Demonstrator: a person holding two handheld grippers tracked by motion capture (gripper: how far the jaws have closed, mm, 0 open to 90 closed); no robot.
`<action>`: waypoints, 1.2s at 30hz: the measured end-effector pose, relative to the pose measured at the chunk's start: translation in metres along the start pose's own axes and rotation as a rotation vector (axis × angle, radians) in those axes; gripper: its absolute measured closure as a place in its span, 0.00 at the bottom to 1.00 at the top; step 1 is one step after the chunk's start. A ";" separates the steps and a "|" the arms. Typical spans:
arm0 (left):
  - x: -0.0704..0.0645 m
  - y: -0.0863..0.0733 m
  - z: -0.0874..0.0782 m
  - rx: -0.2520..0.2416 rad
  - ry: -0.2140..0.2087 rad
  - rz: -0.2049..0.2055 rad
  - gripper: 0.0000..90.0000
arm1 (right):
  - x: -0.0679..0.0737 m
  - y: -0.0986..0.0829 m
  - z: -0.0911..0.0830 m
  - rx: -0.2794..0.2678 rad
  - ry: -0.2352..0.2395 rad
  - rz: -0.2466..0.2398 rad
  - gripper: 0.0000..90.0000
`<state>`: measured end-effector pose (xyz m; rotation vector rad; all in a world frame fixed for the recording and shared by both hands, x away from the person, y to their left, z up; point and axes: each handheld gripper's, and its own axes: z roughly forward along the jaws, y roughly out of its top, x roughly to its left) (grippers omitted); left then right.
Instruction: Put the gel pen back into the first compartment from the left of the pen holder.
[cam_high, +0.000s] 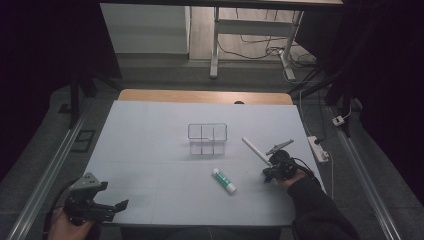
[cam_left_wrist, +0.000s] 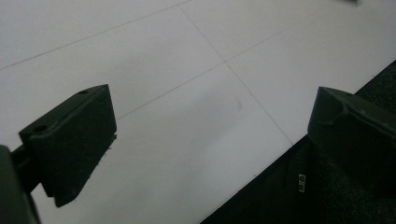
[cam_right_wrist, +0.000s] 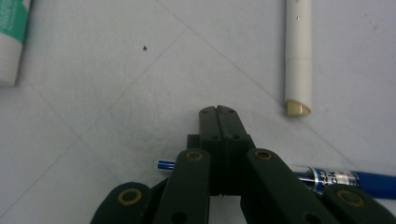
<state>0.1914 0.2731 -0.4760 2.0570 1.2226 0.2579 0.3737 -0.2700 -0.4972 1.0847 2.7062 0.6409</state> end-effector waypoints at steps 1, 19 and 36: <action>0.000 0.000 0.000 0.002 0.000 0.001 0.02 | 0.000 -0.002 -0.002 -0.004 0.005 0.008 0.99; -0.001 0.001 0.002 0.016 0.008 0.009 0.03 | -0.008 -0.045 -0.024 -0.002 0.025 0.078 0.99; -0.001 0.002 0.003 0.027 0.009 0.009 0.03 | -0.078 -0.064 -0.036 -0.065 -0.240 0.273 0.99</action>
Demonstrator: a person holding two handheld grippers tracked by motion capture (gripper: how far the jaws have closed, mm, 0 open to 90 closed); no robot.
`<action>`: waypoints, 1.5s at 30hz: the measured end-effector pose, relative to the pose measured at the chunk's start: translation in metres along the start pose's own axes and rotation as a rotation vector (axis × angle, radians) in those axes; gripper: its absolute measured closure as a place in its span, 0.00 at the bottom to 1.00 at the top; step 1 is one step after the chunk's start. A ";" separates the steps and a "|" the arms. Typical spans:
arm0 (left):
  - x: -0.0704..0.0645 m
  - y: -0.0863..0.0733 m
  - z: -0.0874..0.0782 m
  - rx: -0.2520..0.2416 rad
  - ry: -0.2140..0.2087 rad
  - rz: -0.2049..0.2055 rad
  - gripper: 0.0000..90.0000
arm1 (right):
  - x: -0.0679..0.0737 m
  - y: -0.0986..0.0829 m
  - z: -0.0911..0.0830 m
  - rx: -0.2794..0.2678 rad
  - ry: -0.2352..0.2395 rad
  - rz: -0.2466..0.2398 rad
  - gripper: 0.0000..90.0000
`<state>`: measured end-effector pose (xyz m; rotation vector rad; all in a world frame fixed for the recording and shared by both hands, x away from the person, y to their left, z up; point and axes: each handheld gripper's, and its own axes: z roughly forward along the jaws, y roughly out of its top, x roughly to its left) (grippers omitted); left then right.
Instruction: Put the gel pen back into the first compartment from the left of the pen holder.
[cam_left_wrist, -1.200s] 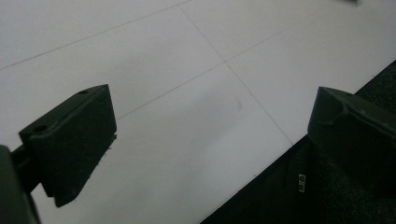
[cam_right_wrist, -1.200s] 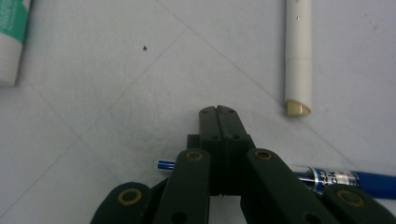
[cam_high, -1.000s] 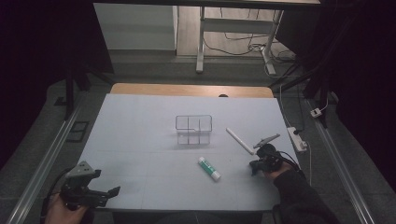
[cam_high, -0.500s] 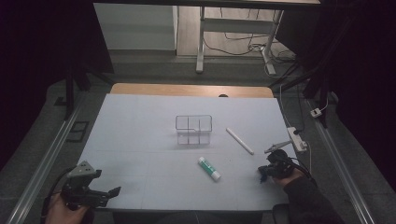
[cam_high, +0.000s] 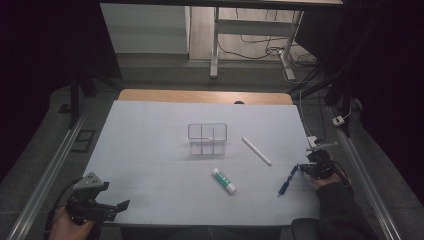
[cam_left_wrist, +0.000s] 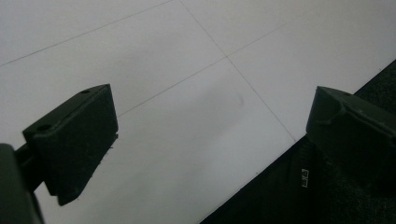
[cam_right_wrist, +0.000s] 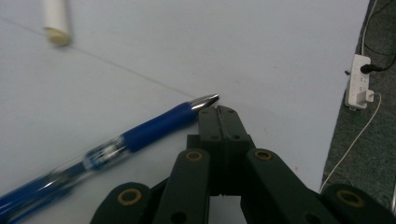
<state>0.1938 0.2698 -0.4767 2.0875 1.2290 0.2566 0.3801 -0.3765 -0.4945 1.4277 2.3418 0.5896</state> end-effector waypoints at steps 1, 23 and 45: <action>0.000 0.000 0.000 0.000 0.000 0.000 0.03 | -0.001 0.001 0.002 -0.013 0.005 0.010 0.99; 0.000 0.000 0.000 0.007 -0.001 -0.001 0.03 | 0.027 0.032 0.014 -0.064 0.097 -0.068 0.99; -0.001 0.000 0.000 0.007 -0.001 0.005 0.03 | 0.098 0.023 0.011 0.060 0.292 -0.283 0.99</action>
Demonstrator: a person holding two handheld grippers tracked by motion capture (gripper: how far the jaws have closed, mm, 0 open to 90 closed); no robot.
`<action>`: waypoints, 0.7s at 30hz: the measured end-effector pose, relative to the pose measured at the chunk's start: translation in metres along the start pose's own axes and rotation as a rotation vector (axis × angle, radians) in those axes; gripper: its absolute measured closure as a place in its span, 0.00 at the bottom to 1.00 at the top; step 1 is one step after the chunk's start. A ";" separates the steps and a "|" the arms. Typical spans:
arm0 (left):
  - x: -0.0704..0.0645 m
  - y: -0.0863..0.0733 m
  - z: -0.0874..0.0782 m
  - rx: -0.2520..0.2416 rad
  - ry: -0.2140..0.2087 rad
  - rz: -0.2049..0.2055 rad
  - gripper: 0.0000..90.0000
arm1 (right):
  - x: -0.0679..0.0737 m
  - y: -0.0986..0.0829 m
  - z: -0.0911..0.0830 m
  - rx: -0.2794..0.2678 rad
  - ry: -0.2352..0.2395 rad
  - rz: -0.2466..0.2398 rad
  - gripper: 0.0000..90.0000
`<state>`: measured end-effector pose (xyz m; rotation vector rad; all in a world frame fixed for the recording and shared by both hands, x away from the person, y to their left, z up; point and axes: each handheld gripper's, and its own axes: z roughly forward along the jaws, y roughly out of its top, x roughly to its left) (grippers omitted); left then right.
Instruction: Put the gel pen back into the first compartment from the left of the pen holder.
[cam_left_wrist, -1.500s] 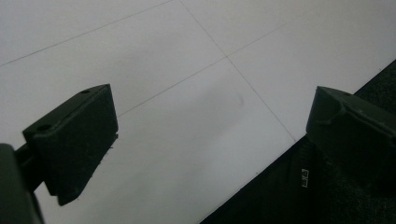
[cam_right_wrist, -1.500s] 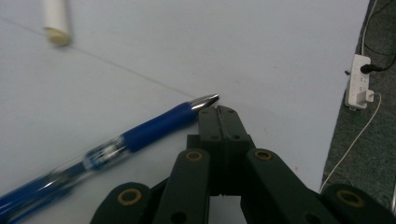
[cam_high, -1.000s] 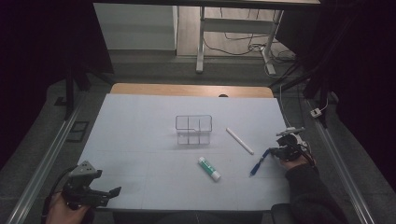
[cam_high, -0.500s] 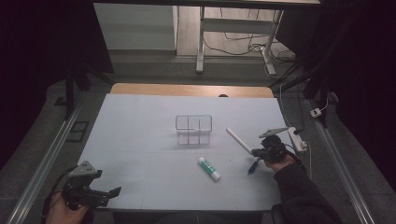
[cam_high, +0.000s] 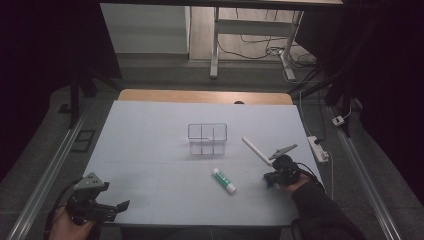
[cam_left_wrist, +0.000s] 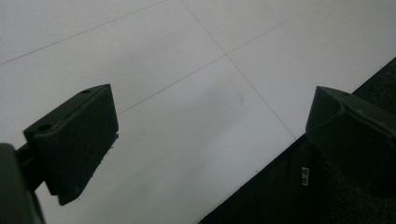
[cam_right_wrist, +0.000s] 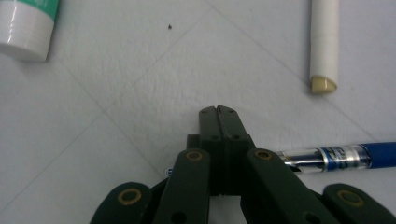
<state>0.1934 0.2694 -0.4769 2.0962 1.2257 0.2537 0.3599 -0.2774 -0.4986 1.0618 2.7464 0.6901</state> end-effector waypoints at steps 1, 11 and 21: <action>0.000 0.000 0.000 0.000 0.000 0.000 0.03 | 0.000 -0.002 -0.001 0.001 0.001 0.002 0.99; 0.000 0.000 0.000 0.001 0.001 0.000 0.03 | -0.002 -0.019 -0.011 0.007 0.006 0.016 0.99; 0.000 0.000 0.000 0.003 0.003 -0.001 0.03 | -0.010 -0.044 -0.027 0.002 -0.008 0.063 0.99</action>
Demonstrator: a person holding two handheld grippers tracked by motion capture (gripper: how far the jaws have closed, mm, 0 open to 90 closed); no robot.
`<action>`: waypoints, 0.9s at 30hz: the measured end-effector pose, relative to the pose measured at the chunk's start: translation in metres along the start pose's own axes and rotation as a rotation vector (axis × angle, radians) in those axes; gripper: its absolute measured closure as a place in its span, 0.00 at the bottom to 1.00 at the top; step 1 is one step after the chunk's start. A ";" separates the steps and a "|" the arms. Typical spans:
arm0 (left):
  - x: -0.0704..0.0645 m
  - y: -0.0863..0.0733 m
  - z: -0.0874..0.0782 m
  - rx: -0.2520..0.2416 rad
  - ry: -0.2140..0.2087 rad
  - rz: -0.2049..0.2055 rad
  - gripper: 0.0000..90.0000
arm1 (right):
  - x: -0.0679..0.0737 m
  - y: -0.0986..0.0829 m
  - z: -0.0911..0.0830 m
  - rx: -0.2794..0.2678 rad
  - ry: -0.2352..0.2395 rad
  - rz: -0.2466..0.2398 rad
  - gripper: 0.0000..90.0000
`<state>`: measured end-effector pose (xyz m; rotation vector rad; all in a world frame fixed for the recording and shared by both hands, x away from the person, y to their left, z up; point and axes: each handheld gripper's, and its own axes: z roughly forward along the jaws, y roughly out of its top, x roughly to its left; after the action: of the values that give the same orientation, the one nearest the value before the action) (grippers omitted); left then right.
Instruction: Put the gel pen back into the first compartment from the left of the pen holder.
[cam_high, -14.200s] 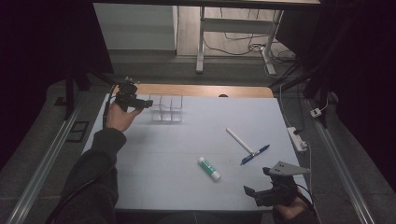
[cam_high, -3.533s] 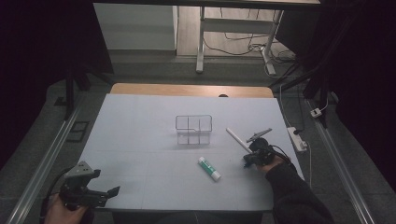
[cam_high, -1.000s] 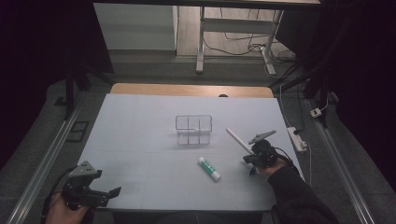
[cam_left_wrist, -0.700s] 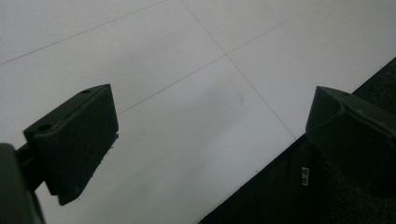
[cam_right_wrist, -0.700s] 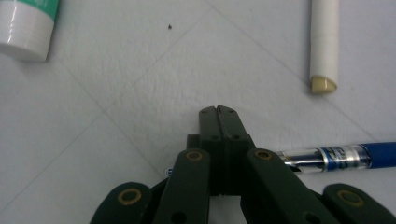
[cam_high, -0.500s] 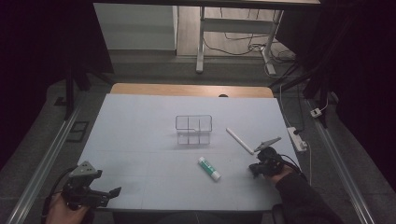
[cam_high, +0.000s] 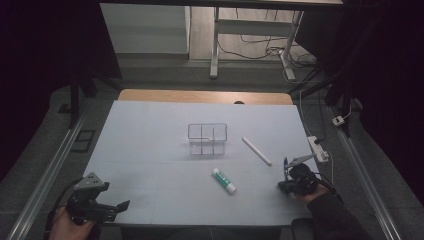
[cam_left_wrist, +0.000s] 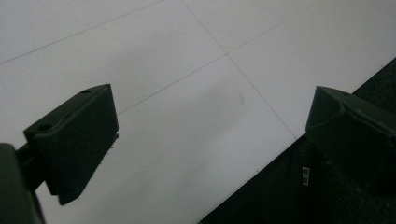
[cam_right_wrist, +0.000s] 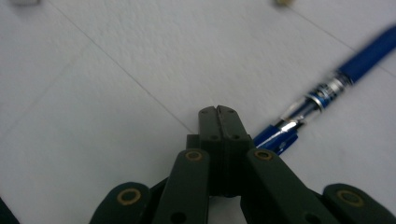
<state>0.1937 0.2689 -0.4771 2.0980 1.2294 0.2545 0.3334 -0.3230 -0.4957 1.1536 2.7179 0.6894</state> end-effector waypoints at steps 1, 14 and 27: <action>0.000 0.000 0.000 0.000 0.000 0.000 0.03 | -0.002 -0.003 -0.002 0.002 -0.004 0.004 0.99; 0.001 0.000 0.000 0.000 0.000 -0.005 0.03 | -0.016 -0.021 -0.020 -0.006 -0.062 0.066 0.89; 0.001 0.000 -0.001 -0.007 -0.008 -0.008 0.03 | -0.037 0.024 -0.015 -0.081 -0.186 0.163 0.12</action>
<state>0.1938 0.2705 -0.4770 2.0859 1.2307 0.2457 0.3710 -0.3397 -0.4747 1.3569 2.4422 0.6683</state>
